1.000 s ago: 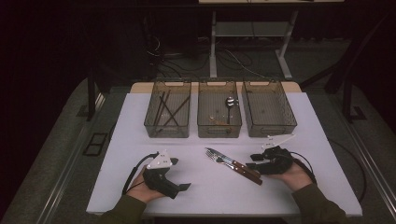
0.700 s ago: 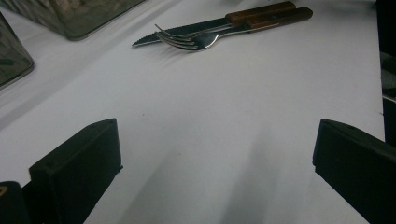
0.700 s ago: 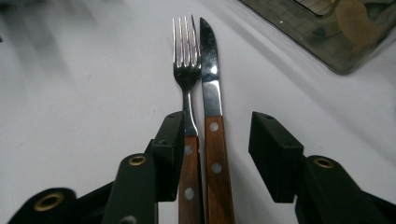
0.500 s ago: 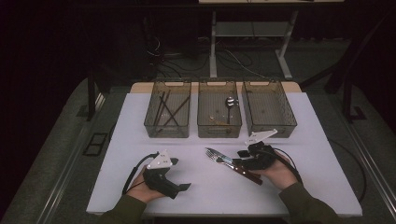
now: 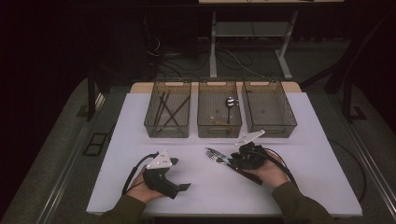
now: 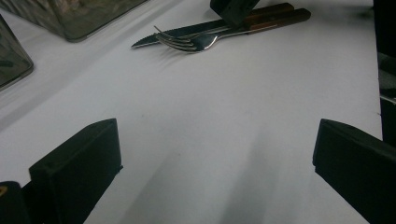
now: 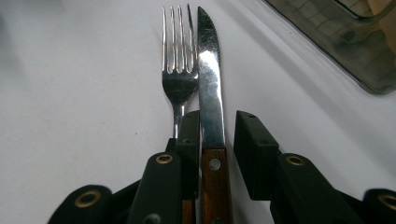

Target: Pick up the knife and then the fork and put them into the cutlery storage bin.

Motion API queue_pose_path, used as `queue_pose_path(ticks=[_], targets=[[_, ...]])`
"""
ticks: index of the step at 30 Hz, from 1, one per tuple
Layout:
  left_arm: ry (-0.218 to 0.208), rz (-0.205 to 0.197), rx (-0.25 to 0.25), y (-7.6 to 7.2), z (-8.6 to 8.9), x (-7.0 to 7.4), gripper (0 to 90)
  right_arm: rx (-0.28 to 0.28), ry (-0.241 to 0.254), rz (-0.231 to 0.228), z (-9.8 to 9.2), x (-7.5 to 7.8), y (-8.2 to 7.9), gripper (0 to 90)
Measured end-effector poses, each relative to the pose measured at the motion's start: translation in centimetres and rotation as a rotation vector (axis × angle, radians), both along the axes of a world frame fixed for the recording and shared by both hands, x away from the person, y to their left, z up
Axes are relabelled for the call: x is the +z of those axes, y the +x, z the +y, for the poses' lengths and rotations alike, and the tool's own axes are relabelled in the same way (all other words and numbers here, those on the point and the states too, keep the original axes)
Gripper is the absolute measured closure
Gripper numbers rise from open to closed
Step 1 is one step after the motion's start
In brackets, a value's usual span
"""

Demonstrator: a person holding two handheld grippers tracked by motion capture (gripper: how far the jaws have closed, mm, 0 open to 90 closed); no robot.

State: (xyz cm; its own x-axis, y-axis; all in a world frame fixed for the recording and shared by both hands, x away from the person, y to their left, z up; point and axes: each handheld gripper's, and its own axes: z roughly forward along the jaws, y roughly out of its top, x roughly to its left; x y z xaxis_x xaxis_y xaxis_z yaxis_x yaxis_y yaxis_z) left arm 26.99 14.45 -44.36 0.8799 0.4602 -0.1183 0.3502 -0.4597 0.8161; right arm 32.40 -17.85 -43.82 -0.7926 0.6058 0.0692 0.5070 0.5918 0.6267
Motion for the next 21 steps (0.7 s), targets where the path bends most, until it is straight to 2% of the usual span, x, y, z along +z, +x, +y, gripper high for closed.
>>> queue_pose_path(ticks=[11,21], targets=[[-0.001,0.001,0.002,-0.02,0.00,0.01,0.2,0.006,-0.007,0.005,-0.04,-0.25,0.04,73.4],[-0.002,0.000,0.002,-0.01,-0.02,0.02,0.2,0.015,-0.016,-0.033,-0.17,-0.56,-0.32,73.7]])
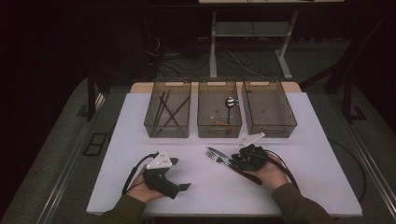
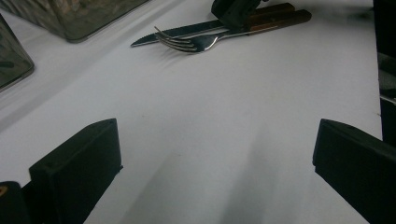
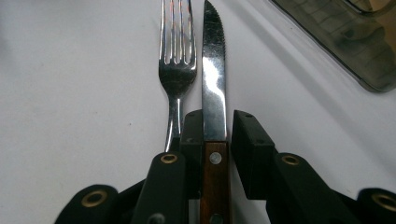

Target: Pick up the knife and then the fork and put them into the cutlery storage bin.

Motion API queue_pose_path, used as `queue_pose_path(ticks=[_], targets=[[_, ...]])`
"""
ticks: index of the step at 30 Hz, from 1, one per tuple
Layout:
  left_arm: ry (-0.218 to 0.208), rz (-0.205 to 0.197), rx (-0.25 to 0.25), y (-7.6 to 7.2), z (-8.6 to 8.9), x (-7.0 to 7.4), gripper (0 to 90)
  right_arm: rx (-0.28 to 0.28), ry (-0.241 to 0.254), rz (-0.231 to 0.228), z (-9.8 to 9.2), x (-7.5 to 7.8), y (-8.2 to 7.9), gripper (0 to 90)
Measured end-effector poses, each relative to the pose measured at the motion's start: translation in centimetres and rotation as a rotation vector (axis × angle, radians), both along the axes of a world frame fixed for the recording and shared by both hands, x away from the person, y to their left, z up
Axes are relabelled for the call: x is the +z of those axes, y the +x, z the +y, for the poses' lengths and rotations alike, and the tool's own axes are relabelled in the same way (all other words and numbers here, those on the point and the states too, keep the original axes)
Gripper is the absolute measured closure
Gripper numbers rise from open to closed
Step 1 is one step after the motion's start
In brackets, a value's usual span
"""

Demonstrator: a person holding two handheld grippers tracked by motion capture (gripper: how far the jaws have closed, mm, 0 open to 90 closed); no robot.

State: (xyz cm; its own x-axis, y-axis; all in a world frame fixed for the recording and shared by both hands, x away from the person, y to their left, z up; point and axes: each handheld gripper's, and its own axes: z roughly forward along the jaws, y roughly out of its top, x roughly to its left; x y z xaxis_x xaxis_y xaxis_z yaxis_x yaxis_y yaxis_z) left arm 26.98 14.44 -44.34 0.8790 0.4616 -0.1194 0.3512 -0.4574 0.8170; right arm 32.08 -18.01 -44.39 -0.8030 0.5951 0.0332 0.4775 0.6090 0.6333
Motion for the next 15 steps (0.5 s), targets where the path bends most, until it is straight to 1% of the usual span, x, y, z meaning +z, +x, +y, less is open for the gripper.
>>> queue_pose_path(ticks=[6,15], targets=[[0.000,0.000,-0.001,-0.01,-0.03,-0.01,0.2,-0.005,-0.009,-0.016,0.07,-0.08,-0.18,73.9],[-0.001,0.000,-0.001,0.01,0.01,-0.01,0.2,-0.002,0.006,-0.036,-0.12,-0.26,-0.40,72.3]])
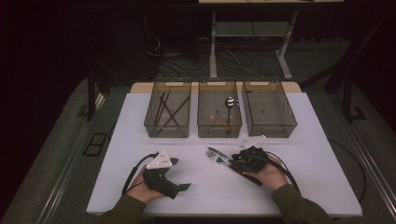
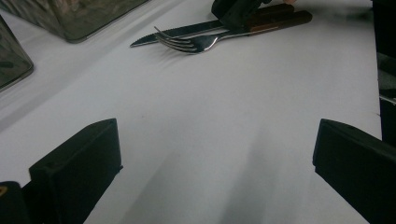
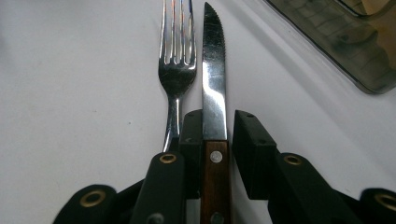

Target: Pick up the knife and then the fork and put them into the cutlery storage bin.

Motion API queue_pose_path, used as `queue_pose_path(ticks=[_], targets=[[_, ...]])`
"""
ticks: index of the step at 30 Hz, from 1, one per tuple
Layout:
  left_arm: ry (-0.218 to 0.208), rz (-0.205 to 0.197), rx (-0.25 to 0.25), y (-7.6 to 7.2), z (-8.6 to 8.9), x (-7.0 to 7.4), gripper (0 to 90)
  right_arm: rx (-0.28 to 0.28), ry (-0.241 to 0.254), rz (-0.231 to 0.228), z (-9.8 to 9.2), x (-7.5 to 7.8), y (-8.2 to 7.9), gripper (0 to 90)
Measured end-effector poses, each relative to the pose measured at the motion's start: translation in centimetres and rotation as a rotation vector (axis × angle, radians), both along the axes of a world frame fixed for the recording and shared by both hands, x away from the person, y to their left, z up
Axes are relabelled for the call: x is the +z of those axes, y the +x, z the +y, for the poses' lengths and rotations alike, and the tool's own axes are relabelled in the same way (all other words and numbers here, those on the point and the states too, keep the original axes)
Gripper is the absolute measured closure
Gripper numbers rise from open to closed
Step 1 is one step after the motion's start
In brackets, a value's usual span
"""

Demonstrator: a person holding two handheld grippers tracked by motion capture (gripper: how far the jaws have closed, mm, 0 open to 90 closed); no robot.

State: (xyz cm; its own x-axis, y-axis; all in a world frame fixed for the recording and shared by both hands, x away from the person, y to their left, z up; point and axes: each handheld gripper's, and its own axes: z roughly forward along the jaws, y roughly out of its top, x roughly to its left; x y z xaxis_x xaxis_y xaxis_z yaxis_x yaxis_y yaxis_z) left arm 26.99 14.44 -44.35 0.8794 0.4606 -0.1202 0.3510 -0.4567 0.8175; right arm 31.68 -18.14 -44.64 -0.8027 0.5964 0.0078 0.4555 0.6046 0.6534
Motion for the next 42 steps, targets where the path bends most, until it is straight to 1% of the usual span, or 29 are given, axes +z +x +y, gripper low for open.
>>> queue_pose_path(ticks=[2,5,9,14,17,21,23,27,32,33,36,42], targets=[[0.000,0.000,-0.001,0.0,0.0,0.0,0.2,0.000,0.009,0.006,-0.1,0.0,0.0,71.6],[-0.001,0.000,-0.002,0.0,0.0,0.0,0.2,0.003,0.008,0.000,-0.1,-0.1,0.0,72.0],[0.000,-0.001,-0.002,0.0,0.0,0.0,0.2,0.009,0.014,-0.010,-0.2,-0.2,-0.2,76.3],[0.001,-0.001,-0.002,0.0,0.0,0.0,0.2,0.017,0.015,-0.009,-0.2,-0.2,-0.1,77.1],[0.000,0.000,-0.001,0.0,0.0,0.0,0.2,0.028,0.019,-0.001,-0.3,-0.1,0.1,77.2],[-0.001,0.000,-0.002,0.0,0.0,0.0,0.2,0.033,0.044,0.033,-0.6,0.0,0.6,77.3],[-0.001,0.000,-0.003,0.0,0.0,0.0,0.2,0.031,0.047,0.032,-0.8,0.0,0.7,77.3],[-0.004,0.000,-0.001,0.0,0.0,0.0,0.2,0.033,0.069,0.041,-1.1,0.4,0.8,77.3],[-0.003,0.000,-0.002,0.0,0.0,0.0,0.3,0.032,0.086,0.035,-1.6,1.1,1.0,77.2],[-0.004,0.000,-0.002,0.0,0.0,0.0,0.2,0.029,0.092,0.043,-1.7,1.3,1.0,77.3],[-0.006,0.000,-0.001,0.0,0.0,0.0,0.2,0.031,0.091,0.036,-1.9,1.6,1.0,77.2],[-0.006,0.000,-0.001,0.0,0.1,0.0,0.2,0.022,0.110,0.032,-2.6,2.6,1.0,77.2]])
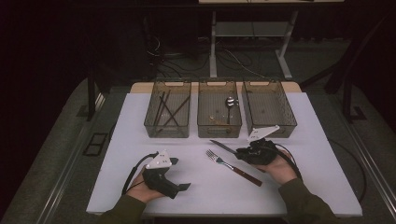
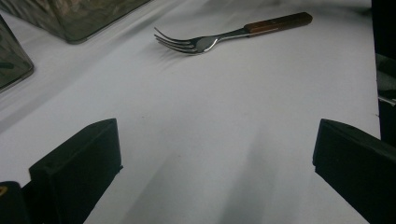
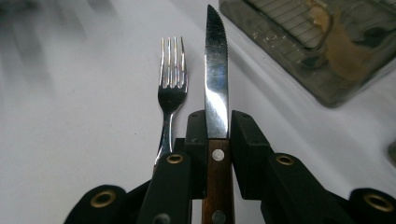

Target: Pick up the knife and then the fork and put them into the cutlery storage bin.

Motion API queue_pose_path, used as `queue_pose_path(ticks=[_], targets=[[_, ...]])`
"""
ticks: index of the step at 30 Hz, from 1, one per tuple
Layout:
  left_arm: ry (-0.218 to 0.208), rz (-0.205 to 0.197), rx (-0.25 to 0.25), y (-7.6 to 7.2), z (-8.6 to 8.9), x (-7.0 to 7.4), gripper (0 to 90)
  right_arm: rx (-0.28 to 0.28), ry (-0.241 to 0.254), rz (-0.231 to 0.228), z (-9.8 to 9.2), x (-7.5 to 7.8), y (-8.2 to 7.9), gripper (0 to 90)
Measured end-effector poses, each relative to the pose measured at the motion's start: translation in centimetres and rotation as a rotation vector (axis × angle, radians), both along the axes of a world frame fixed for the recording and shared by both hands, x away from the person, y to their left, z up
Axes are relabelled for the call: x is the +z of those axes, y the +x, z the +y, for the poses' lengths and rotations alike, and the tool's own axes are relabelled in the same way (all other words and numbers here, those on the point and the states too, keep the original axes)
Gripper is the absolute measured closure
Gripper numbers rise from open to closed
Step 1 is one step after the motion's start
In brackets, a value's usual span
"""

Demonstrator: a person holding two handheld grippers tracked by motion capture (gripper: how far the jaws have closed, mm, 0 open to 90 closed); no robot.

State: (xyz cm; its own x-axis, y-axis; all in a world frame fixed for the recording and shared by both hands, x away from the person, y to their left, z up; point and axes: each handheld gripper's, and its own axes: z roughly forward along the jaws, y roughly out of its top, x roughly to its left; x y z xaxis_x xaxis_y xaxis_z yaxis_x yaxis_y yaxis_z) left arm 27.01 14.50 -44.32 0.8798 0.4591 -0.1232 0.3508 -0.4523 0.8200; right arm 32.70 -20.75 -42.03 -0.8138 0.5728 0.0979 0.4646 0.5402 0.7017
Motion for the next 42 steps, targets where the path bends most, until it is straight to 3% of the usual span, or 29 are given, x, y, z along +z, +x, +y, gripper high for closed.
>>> queue_pose_path(ticks=[16,21,42], targets=[[0.000,0.004,0.001,0.1,0.0,0.0,0.1,-0.016,0.020,-0.002,-1.9,1.3,0.0,77.2],[0.002,0.001,0.003,0.1,0.1,0.0,0.1,-0.021,0.024,-0.022,-2.7,2.0,0.0,77.2],[0.002,0.004,0.008,0.3,0.3,0.0,0.1,-0.117,0.074,-0.077,-6.4,4.7,1.2,77.1]])
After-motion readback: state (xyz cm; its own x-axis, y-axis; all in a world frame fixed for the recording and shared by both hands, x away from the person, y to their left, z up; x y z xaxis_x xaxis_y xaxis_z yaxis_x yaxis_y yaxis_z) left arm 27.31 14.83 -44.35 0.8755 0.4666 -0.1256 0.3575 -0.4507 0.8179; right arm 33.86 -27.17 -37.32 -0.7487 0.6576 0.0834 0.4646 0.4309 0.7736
